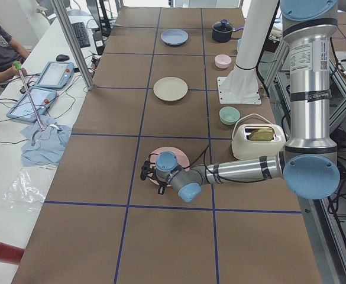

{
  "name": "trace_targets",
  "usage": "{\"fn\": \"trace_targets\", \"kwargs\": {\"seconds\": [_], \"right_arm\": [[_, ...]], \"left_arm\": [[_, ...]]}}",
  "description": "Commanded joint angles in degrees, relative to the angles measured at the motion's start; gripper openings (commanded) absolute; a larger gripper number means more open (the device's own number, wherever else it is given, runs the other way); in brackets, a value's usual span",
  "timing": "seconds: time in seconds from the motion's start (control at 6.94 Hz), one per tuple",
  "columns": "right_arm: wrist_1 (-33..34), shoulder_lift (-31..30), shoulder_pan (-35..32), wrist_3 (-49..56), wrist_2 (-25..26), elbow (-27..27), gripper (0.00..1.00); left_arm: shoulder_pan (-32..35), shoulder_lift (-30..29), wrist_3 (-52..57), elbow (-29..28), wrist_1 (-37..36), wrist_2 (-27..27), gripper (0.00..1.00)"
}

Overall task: Stack three plates with pink and blue
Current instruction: 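Lower the left gripper to the pink plate rim and grasp it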

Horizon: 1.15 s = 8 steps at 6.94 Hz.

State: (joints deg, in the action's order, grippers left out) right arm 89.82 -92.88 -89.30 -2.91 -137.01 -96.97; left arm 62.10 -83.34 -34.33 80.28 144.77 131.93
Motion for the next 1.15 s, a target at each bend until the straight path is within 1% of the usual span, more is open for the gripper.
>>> {"fn": "trace_targets", "kwargs": {"seconds": [0.0, 0.14, 0.29, 0.58, 0.72, 0.86, 1.01], "right_arm": [[0.00, -0.02, 0.00, -0.07, -0.01, 0.11, 1.00], [0.00, -0.02, 0.00, 0.01, -0.01, 0.20, 1.00], [0.00, -0.02, 0.00, 0.01, -0.01, 0.11, 1.00], [-0.09, 0.07, 0.00, 0.01, -0.01, -0.06, 1.00], [-0.09, 0.16, 0.09, 0.19, -0.36, -0.15, 1.00], [-0.17, 0.16, 0.17, 0.19, -0.89, -0.07, 1.00], [-2.18, 0.16, 0.70, 0.01, -0.72, 0.46, 1.00]], "left_arm": [[0.21, 1.33, 0.06, 1.98, -0.01, 2.45, 0.00], [0.56, 1.33, 0.06, 2.16, -0.10, 2.72, 0.00], [2.21, 1.16, 0.06, 2.50, -0.10, 5.50, 0.00], [7.22, 0.37, -0.12, 2.95, -0.19, 12.79, 0.00], [7.85, -0.94, -0.99, 3.21, -0.19, 15.09, 0.00], [7.94, -3.13, -6.48, 3.65, -0.19, 14.76, 0.00], [7.94, -5.24, -13.76, 4.78, -0.19, 14.32, 0.00]]}}
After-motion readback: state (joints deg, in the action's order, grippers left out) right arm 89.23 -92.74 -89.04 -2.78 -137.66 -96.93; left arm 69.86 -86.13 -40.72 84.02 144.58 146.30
